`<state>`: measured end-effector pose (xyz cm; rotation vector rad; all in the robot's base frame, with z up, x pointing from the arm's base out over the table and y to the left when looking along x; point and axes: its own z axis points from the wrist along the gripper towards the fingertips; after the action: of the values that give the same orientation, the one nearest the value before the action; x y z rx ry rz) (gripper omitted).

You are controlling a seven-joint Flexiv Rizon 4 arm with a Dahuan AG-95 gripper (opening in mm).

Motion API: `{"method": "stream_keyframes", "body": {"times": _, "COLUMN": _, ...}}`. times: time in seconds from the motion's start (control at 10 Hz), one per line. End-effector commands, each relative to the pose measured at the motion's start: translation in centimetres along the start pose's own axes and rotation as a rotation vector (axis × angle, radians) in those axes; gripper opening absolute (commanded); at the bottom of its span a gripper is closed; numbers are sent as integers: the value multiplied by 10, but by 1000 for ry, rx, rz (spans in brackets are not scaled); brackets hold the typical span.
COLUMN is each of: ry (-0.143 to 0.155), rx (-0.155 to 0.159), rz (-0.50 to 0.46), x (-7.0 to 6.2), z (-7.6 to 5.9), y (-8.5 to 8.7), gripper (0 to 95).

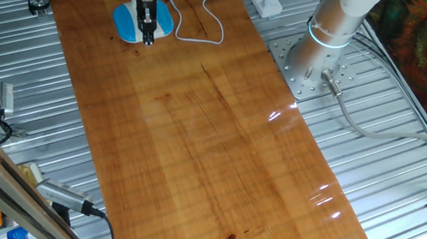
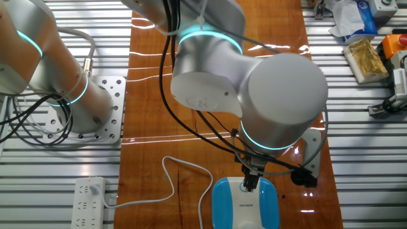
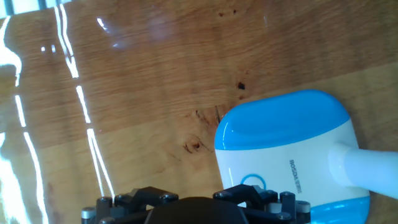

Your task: Turn on the desk lamp by pressing the button

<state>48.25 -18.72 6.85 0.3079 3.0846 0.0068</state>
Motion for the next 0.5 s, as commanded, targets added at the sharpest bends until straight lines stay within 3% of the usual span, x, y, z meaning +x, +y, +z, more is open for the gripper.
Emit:
{"method": "stream_keyframes", "body": {"times": 0.1, "ry": -1, "rx": 0, "rz": -4, "x": -1, "z": 3, "y": -1, "gripper": 950}}
{"method": "stream_keyframes", "body": {"times": 0.5, "ry": -6, "rx": -2, "rz": -16, "x": -2, "z": 10, "y": -2, "gripper": 950}}
